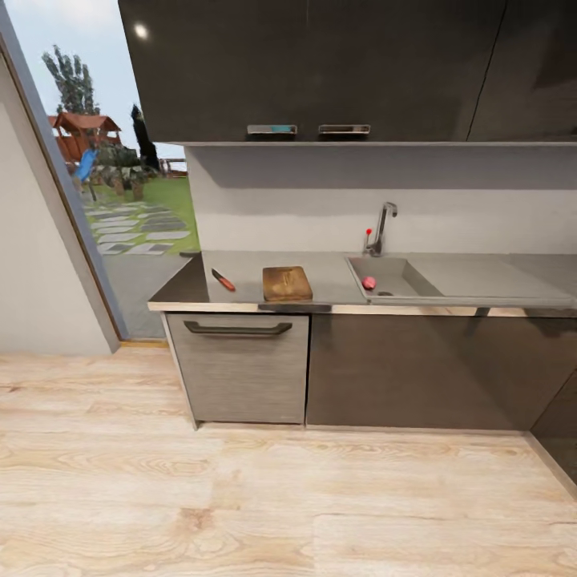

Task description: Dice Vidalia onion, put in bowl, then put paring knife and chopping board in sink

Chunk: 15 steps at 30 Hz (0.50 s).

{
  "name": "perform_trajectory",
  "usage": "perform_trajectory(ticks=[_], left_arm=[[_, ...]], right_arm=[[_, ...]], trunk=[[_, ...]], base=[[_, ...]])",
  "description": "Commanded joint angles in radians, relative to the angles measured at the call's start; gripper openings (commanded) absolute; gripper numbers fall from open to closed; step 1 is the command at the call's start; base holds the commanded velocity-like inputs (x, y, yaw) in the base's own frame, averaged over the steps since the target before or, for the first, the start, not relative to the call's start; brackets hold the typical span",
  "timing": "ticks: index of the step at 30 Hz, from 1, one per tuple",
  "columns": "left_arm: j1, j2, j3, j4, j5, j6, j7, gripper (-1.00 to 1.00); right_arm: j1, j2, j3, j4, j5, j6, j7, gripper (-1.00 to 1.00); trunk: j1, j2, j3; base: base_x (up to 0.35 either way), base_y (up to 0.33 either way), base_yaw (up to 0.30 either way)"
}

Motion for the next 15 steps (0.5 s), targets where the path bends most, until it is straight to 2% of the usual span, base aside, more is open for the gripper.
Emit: perform_trajectory(ticks=[1,15], left_arm=[[0.0,0.0,0.0,-0.001,0.0,-0.001,0.002,1.0],[0.0,-0.008,0.0,-0.001,0.0,-0.001,0.002,1.0]], right_arm=[[0.0,0.0,0.001,0.001,0.001,-0.003,-0.003,1.0],[0.0,0.003,0.0,-0.01,0.0,-0.002,-0.005,1.0]], trunk=[[0.0,0.0,-0.001],[0.0,0.0,-0.001]], base=[[0.0,0.0,-0.004],[0.0,0.0,-0.001]])
